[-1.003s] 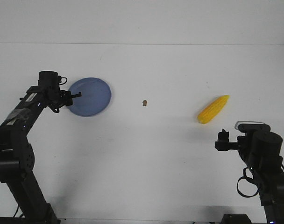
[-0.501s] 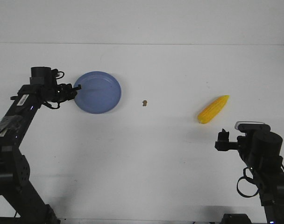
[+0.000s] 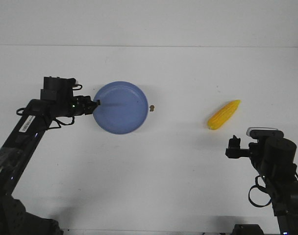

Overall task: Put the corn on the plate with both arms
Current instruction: 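Push the blue plate with the left gripper toward the table center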

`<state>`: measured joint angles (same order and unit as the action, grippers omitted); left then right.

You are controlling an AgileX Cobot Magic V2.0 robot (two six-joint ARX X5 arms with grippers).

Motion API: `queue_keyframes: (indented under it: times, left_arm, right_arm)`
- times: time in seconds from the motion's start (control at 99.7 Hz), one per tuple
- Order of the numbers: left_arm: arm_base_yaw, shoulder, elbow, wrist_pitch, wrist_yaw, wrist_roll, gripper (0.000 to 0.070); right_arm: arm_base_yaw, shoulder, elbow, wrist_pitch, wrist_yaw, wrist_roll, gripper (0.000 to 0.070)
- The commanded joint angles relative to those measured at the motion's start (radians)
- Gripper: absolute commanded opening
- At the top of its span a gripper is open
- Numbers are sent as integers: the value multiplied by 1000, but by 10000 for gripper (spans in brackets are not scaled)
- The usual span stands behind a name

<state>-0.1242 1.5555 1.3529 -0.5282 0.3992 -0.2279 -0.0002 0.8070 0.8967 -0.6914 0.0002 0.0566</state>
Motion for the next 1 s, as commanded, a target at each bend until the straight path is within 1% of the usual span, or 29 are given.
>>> queue_keyframes:
  times: [0.0,0.07,0.231,0.481,0.622,0.682,0.772,0.993]
  left_arm:
    - [-38,-14,-40,16,14,-21,8]
    - [-86,-44,-99,37,14,-23,10]
    - [-181,-79,-226,108,14,-70,11]
    - [-277,-80,-350,209,13,-122,11]
    - [-301,-80,-391,249,8,-142,10]
    - [-307,-78,-404,251,-22,-156,10]
    - [-311,-77,-416,254,-60,-158,10]
    - [-311,-76,-434,268,-62,-159,11]
  right_arm:
    - [1,6,13,10,0,-1,595]
    - [1,6,13,10,0,-1,595]
    - [1,6,13,10,0,-1,595]
    - [1,6,13,9,0,-1,595]
    - [1,6,13,9,0,-1,595]
    - [1,6,13,9,0,-1,595]
    - [1,6,13,9,0,-1,595]
    - [1,6,13,9,0,-1,595]
